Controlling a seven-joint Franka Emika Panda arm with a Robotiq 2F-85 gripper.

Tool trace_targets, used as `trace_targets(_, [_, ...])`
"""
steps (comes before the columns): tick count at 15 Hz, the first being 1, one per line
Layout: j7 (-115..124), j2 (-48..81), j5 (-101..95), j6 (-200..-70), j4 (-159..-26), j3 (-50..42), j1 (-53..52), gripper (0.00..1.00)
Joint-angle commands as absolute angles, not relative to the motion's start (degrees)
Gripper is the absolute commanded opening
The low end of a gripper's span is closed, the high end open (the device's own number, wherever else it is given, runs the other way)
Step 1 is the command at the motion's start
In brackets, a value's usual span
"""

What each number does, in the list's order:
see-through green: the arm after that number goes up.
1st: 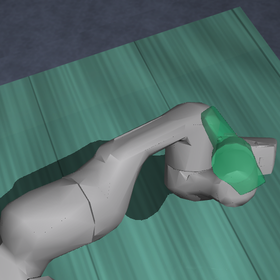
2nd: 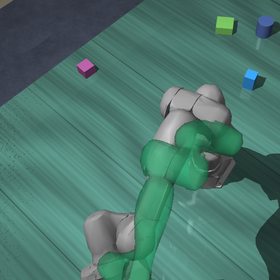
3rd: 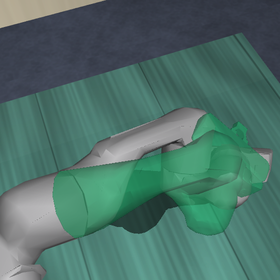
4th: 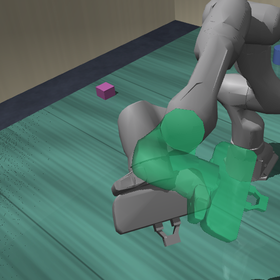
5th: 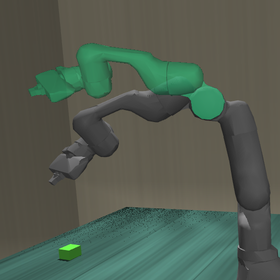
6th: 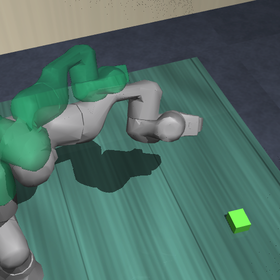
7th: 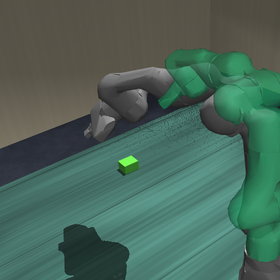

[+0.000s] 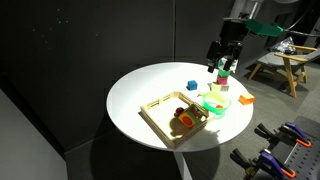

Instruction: Remove the block with a house image from the wooden tray and move it into the green bowl

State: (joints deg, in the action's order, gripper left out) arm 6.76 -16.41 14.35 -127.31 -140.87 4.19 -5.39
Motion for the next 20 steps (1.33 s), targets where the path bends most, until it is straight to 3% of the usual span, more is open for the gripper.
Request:
trace_targets(1, [8.2, -11.9, 12.0, -131.1, -138.1, 5.4, -5.0, 1.00])
trace_targets(8, [10.5, -3.7, 6.5, -140.0, -137.0, 6.5, -5.1, 1.00])
trace_targets(20, [13.4, 4.8, -4.6, -139.1, -133.7, 6.8, -7.6, 1.00])
